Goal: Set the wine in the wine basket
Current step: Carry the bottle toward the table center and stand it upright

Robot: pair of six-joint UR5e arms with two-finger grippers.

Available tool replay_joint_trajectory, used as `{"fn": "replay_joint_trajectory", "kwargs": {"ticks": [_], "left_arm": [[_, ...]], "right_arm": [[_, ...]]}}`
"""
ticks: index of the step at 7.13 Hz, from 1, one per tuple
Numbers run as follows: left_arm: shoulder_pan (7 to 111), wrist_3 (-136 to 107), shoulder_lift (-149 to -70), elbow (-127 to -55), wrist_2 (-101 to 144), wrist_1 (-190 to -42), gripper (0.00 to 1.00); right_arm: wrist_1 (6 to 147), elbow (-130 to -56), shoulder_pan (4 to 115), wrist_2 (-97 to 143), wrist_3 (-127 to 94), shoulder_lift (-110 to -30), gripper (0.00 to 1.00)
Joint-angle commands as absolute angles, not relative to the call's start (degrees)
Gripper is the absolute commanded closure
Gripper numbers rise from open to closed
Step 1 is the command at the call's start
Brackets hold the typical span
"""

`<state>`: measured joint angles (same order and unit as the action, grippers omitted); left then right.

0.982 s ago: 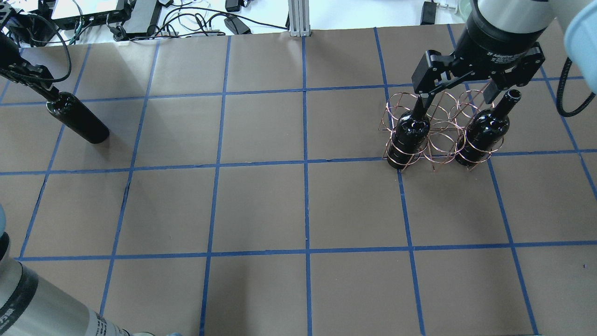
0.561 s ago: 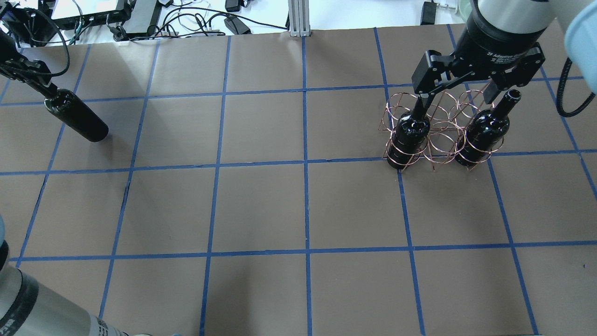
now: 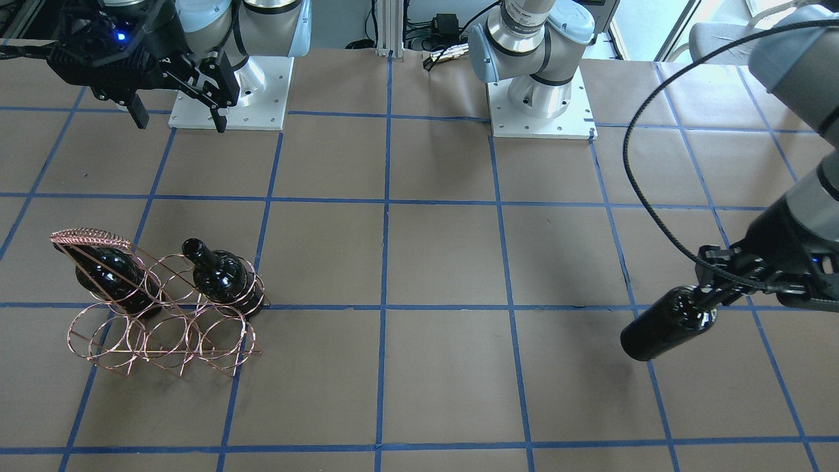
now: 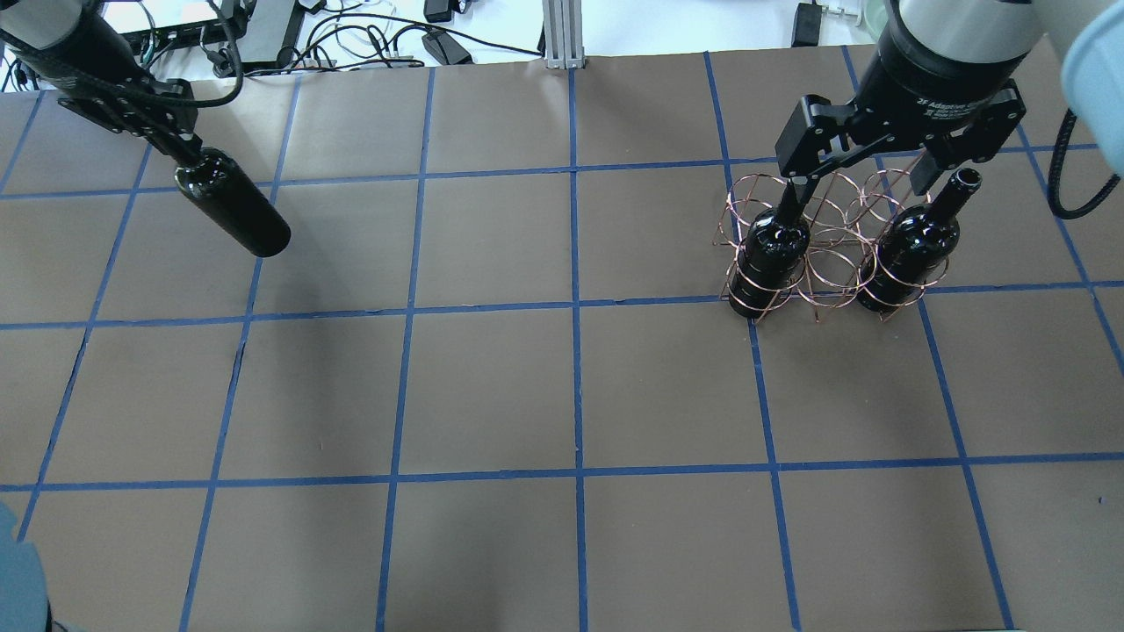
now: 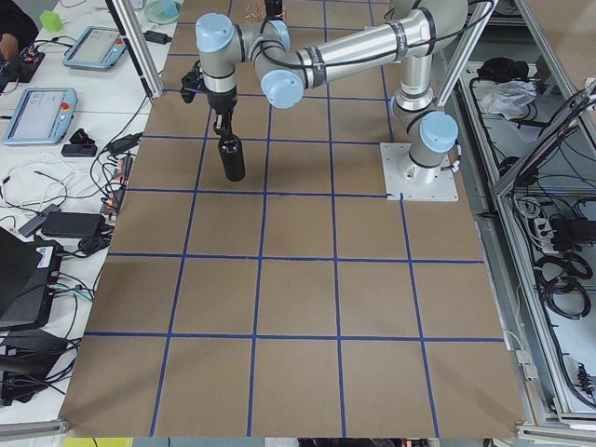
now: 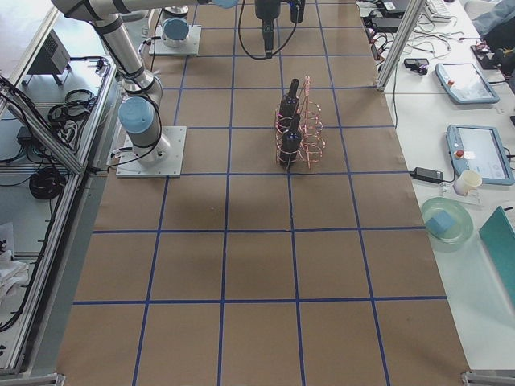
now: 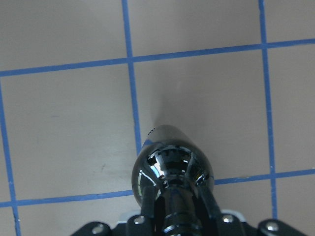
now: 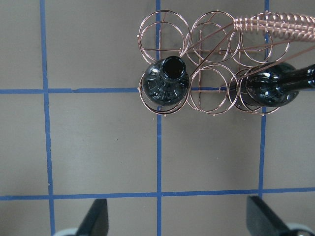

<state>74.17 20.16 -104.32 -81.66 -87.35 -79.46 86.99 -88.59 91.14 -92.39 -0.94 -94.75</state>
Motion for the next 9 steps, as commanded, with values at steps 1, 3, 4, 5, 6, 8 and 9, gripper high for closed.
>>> {"fn": "replay_joint_trajectory", "kwargs": {"ticks": [1,3,4,5,6,8,9], "left_arm": [[83.02,6.49,-99.34,-86.81,-85.97,-78.93,1.0],[90.23,1.34,-96.17,-91.12,-86.22,-78.66,1.0],[93.22,-1.73,-94.76,-94.01,-86.22,-76.14,1.0],[95.77,-2.11,-93.7,-96.74,-86.39,-75.24,1.0],[97.63,-3.59,-93.08,-97.99,-86.48,-75.23,1.0],[100.01,-5.27,-91.85,-100.53,-87.88,-75.24,1.0],[100.19,-5.27,-91.85,-101.5,-88.15,-75.06,1.0]], "right_arm": [[86.92,-88.59,91.14,-92.46,-0.79,-94.75,0.0],[86.92,-88.59,91.14,-92.46,-0.97,-94.75,0.0],[86.92,-88.59,91.14,-92.37,-0.88,-94.75,0.0],[86.92,-88.59,91.14,-92.46,-0.88,-94.75,0.0],[86.92,-88.59,91.14,-92.46,-0.88,-94.75,0.0],[86.92,-88.59,91.14,-92.46,-0.97,-94.75,0.0],[86.84,-88.59,91.14,-92.46,-0.97,-94.75,0.0]]}}
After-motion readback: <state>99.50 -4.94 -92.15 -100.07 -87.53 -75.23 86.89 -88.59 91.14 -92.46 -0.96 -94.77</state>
